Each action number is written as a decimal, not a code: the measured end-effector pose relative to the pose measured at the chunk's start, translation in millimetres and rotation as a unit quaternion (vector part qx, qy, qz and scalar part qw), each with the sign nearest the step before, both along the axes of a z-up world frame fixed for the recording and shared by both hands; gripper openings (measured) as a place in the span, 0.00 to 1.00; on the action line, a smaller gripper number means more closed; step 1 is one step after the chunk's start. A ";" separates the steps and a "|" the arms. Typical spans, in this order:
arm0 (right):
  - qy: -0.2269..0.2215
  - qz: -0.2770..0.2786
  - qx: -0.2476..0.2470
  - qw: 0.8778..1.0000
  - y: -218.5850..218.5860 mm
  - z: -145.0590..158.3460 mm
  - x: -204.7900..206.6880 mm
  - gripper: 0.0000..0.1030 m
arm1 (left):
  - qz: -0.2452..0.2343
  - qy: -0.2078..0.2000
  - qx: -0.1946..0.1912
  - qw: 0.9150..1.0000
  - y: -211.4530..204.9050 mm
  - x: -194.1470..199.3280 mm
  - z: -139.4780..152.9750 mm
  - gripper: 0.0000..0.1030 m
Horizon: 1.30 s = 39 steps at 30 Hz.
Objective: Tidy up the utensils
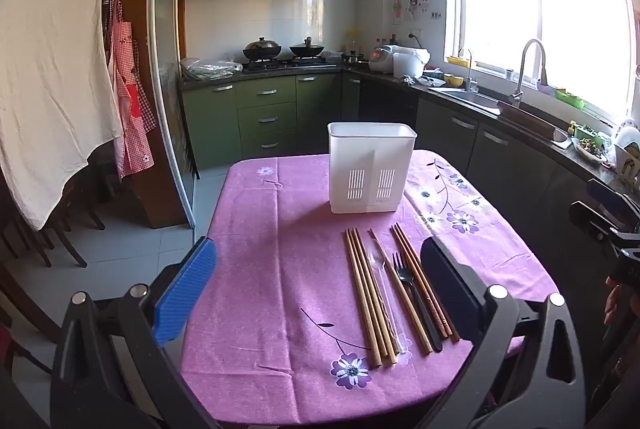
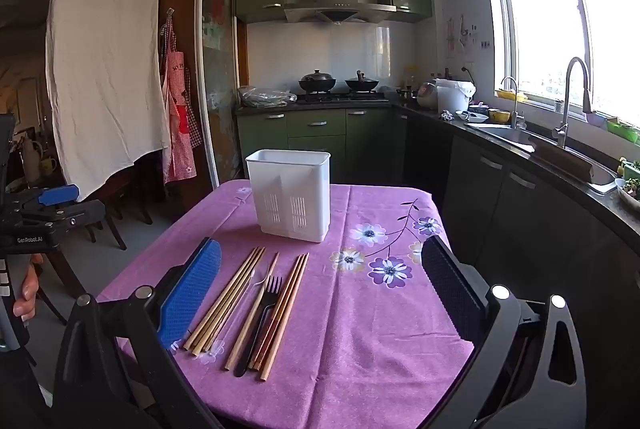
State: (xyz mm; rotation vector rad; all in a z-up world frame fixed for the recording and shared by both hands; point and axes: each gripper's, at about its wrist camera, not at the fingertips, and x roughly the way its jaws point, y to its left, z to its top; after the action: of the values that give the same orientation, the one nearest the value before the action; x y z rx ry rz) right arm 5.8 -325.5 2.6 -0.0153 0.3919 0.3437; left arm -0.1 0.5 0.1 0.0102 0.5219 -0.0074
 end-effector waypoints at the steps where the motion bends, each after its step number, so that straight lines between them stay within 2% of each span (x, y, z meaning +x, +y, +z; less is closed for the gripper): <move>1: 0.000 0.000 0.001 1.000 0.0 -0.1 0.2 0.96 | 0.001 0.000 0.000 1.000 0.1 -0.1 0.0 0.94; 39: 0.012 0.004 -0.003 1.000 10.1 -11.9 8.4 0.96 | 0.002 0.008 0.005 1.000 3.5 2.2 -4.4 0.94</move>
State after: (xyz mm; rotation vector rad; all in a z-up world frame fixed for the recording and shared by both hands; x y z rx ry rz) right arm 14.2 -315.4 -9.3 -0.0190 0.4163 0.3499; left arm 2.1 3.9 -4.3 0.0188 0.5373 -0.0012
